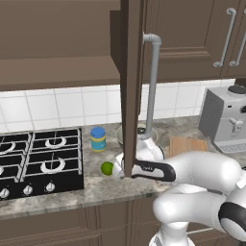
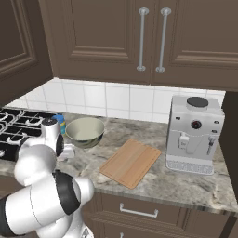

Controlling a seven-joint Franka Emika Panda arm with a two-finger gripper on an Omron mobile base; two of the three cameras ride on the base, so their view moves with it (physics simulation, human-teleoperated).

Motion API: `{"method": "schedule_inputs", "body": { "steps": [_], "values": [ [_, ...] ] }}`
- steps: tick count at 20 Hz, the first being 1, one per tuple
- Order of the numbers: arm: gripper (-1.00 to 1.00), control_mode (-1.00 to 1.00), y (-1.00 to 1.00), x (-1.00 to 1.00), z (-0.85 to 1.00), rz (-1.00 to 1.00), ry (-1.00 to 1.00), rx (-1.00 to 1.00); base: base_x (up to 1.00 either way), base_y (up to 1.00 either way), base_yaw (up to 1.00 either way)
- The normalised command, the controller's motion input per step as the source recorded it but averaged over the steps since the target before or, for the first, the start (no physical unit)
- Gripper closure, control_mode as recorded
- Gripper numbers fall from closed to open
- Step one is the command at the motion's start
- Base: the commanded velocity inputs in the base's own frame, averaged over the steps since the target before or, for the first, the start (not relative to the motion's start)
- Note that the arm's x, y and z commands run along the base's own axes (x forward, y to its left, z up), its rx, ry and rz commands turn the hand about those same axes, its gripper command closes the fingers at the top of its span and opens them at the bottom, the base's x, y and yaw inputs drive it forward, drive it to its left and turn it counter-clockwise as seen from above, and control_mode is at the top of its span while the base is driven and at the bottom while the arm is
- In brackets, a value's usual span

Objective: Open the cabinet. Place the bowl and condiment on the counter. Then place the lime and garlic on the cutting board.

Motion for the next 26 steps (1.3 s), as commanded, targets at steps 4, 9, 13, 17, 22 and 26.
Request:
{"method": "schedule_inputs", "body": {
  "steps": [4,9,13,17,22,26],
  "values": [
    [-1.00,-1.00,0.00,0.02,-0.19,-0.03,0.00,0.00,0.00,0.00,0.00],
    [-1.00,-1.00,0.00,0.10,-0.10,-0.01,0.00,0.00,0.00,0.00,0.00],
    [-1.00,-1.00,0.00,0.11,-0.04,0.00,0.00,0.00,0.00,0.00,0.00],
    [-1.00,-1.00,0.00,0.12,-0.01,0.00,0.00,0.00,0.00,0.00,0.00],
    [-1.00,-1.00,0.00,0.11,-0.01,0.00,0.00,0.00,0.00,0.00,0.00],
    [-1.00,-1.00,0.00,0.14,-0.05,0.00,0.00,0.00,0.00,0.00,0.00]
  ]
}}
